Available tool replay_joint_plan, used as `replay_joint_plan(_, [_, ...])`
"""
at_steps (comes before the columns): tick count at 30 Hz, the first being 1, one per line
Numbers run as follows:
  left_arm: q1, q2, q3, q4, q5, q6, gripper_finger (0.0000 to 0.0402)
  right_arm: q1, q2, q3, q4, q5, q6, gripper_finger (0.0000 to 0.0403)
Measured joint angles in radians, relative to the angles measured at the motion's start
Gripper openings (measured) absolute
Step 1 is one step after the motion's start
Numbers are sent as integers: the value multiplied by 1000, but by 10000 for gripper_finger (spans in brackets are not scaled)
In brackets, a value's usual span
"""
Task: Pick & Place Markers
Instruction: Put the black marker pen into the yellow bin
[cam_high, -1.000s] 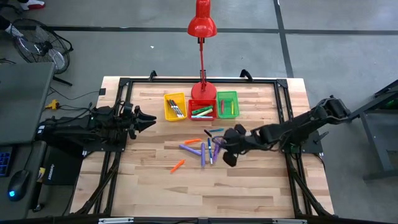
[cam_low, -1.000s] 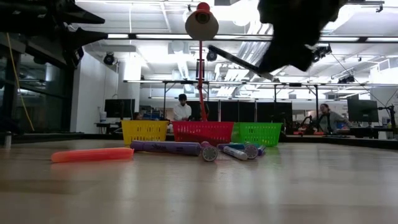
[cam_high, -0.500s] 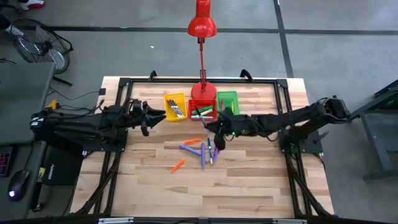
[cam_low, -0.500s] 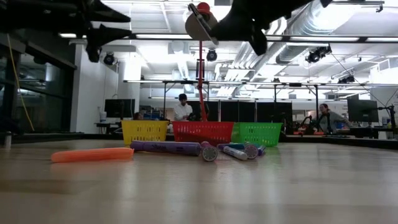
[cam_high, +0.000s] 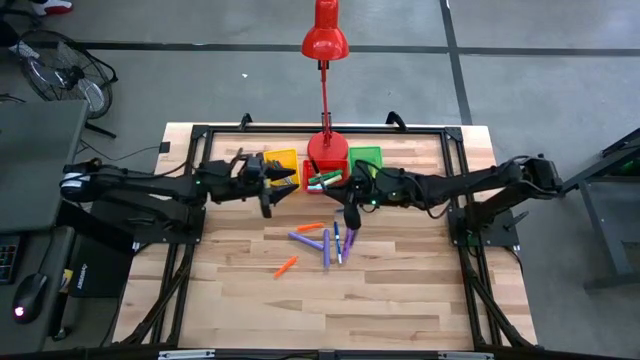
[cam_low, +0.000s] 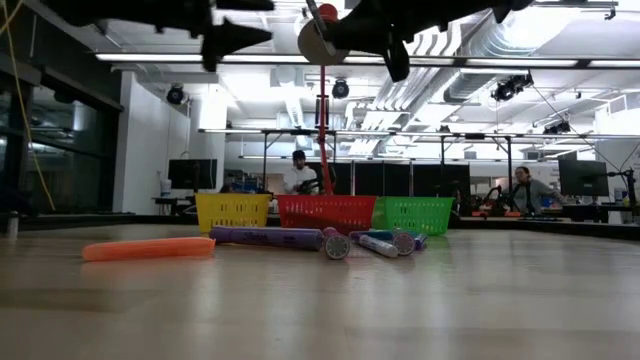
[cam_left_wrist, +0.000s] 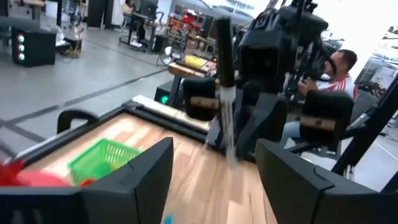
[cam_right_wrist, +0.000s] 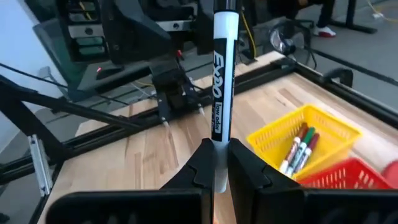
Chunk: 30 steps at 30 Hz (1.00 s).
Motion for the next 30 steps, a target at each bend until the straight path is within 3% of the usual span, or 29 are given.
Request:
replay_joint_plan(7, [0,123,124,6,3,3,227,-30,-10,0,32,-75,-55,15])
replay_joint_plan(23, [0,279,280,0,30,-53,225,-98,-16,0,86,-249,-95,16])
replay_joint_plan(30, [0,282,285,9,-3,-79,179,-109,-15,0,84,-305,-123,15])
